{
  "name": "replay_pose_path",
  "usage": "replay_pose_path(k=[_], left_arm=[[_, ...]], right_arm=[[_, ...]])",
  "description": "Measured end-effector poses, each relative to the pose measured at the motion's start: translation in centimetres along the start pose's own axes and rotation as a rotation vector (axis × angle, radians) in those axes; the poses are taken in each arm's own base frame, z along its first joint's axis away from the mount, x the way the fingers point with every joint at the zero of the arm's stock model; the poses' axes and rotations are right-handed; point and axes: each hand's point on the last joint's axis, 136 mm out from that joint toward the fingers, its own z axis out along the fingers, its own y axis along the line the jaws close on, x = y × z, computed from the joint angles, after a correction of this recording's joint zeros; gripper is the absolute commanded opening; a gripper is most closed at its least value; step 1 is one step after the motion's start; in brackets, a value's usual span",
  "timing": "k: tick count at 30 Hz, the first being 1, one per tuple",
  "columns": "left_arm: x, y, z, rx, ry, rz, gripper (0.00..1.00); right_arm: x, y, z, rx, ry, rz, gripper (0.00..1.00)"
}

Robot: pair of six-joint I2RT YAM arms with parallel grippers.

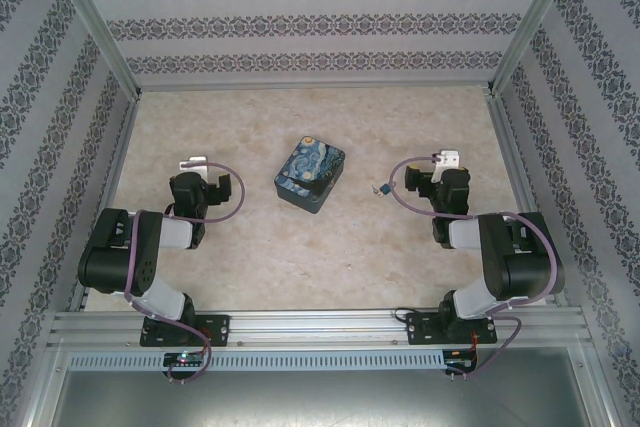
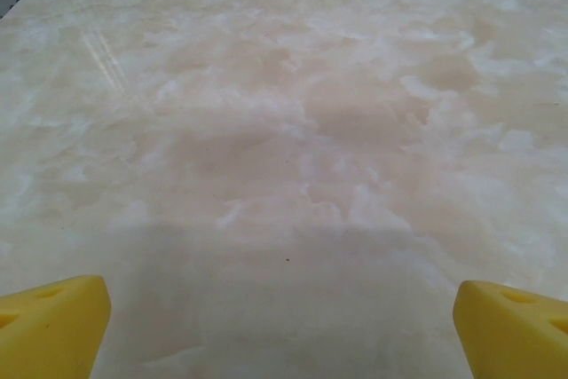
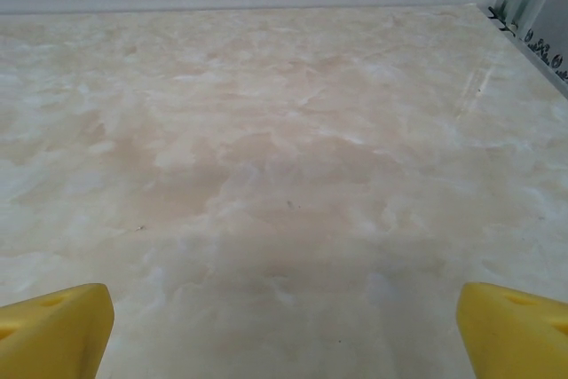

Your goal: Unlock the padlock with the key

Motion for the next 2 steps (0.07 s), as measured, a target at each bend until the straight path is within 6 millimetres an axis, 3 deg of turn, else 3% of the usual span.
replay_pose_path(k=[2], left_arm=[[-0.01,0.0,0.0,0.0,0.0,0.0,0.99]], right_arm=[[-0.02,0.05,0.01,-0.003,0.0,0.001,0.98]])
